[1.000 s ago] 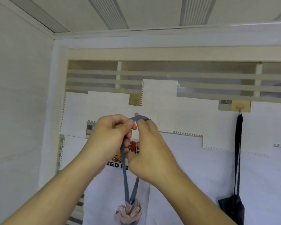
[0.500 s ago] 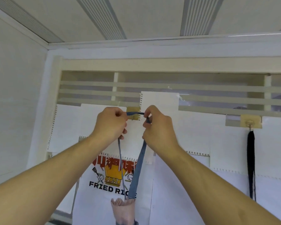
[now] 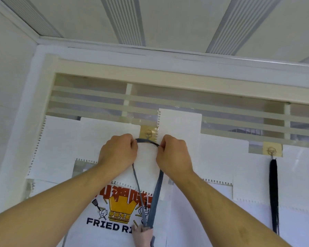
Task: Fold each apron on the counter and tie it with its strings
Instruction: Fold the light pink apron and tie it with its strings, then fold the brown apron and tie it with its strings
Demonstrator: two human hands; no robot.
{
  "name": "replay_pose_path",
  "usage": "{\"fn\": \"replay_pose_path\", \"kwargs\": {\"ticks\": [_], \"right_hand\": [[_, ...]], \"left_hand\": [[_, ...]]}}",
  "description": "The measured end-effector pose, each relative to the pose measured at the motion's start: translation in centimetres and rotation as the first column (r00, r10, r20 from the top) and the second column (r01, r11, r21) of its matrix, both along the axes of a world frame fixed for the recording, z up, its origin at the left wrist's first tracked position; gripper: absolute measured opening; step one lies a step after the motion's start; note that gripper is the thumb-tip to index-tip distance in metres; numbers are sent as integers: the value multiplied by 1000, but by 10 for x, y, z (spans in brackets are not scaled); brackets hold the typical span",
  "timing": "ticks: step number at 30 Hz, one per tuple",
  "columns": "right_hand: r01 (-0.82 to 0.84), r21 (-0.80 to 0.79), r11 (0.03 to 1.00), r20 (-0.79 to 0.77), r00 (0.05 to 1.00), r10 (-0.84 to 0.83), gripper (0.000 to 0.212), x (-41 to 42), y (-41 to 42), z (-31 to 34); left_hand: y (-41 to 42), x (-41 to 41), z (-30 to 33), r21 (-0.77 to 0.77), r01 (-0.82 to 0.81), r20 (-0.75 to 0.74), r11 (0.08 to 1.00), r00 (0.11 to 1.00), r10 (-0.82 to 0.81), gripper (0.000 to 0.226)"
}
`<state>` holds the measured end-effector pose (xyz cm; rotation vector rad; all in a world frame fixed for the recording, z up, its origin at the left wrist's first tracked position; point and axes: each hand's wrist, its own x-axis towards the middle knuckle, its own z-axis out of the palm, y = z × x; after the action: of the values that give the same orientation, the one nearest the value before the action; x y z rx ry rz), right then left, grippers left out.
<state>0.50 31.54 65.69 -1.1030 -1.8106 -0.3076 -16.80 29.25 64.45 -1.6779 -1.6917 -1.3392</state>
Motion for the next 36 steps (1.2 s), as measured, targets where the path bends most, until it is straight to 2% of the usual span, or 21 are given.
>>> {"fn": "replay_pose_path", "kwargs": {"ticks": [4,6,9,13,22,25,26,28,31,34,36], "right_hand": [[35,60,998,214,976,-47,6,-3,-11,-23],[44,58,997,248,967,-57,5,-5,-14,-30],[60,-20,998,195,979,-55,14,-7,-12,-38],[35,-71,997,151,988,-24,16,-8,-10,-46],[11,-97,995,244,970,13,11,-1,-14,-64],[-33,-104,994,271,961,61,5,0,-20,-67],[-42,-116,992,278,958,73,5,3,-25,-74],[-68,-126,990,299,949,104,12,10,-34,-84],[-107,-154,982,268,952,145,19,29,-49,-120],[-125,-217,968,210,962,171,20,63,-65,-183],[-120,-315,941,164,970,178,20,94,-76,-241]], "left_hand": [[-6,5,-23,-69,22,-169,997,985,-33,25],[-9,8,-31,-96,61,-176,994,981,-77,24],[-6,11,-41,-148,108,-120,983,985,-127,29],[-4,16,-49,-178,191,-3,965,981,-195,29],[-2,20,-59,-161,311,106,937,949,-296,20],[-3,26,-62,-106,323,165,941,938,-303,12],[-7,31,-70,-62,294,183,954,943,-279,23],[-11,36,-88,120,175,120,977,975,-189,48],[-31,49,-122,259,147,-86,955,988,-128,52],[-49,71,-171,157,316,-228,936,933,-276,44],[-60,90,-217,36,474,-233,880,860,-454,35]]}}
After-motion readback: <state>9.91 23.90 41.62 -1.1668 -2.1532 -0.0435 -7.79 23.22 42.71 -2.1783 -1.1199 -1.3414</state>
